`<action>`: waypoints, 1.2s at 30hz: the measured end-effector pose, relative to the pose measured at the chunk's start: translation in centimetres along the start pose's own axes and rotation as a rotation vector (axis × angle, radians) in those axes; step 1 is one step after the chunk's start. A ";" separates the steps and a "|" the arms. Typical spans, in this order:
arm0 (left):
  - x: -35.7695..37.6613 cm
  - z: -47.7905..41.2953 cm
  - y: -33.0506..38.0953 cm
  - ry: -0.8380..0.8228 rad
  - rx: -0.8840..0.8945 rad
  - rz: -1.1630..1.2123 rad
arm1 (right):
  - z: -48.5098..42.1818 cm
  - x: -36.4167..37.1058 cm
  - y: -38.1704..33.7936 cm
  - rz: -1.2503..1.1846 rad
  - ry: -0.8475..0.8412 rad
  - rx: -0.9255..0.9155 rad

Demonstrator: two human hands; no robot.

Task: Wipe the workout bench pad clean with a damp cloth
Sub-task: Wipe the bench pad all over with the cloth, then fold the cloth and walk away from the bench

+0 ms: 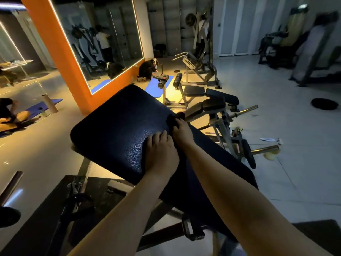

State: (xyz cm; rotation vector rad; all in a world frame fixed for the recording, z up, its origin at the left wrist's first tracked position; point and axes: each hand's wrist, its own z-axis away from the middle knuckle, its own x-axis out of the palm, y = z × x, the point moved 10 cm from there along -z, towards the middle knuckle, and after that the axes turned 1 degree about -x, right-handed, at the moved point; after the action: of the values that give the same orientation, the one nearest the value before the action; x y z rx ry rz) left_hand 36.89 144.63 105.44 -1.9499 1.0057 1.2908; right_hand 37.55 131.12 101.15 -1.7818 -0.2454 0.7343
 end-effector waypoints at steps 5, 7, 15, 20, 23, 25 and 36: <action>2.4 2.3 3.4 -0.100 0.104 0.020 | 6.2 -5.7 10.3 -0.026 0.119 0.321; 3.9 3.6 5.5 -0.144 0.150 0.033 | 9.3 -7.9 14.2 0.047 0.153 0.437; 9.0 10.5 15.1 -0.232 0.338 0.230 | 22.1 -14.2 24.8 0.151 0.256 0.687; 13.4 14.1 20.7 -0.413 0.381 0.385 | 28.0 -17.6 28.1 0.213 0.213 0.769; 16.2 15.3 24.2 -0.574 0.321 0.540 | 30.1 -20.7 28.2 0.134 0.265 0.678; 17.0 16.5 27.8 -0.648 0.319 0.593 | 31.1 -23.6 28.5 0.068 0.323 0.629; 15.4 25.8 59.9 -0.882 0.187 1.088 | 42.3 -49.7 40.8 -0.239 0.596 0.720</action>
State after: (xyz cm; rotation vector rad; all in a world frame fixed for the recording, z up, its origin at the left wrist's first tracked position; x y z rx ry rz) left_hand -22.11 128.50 78.04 -0.4104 1.6124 2.1835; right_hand -34.26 125.17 74.12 -1.1743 0.1915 0.0655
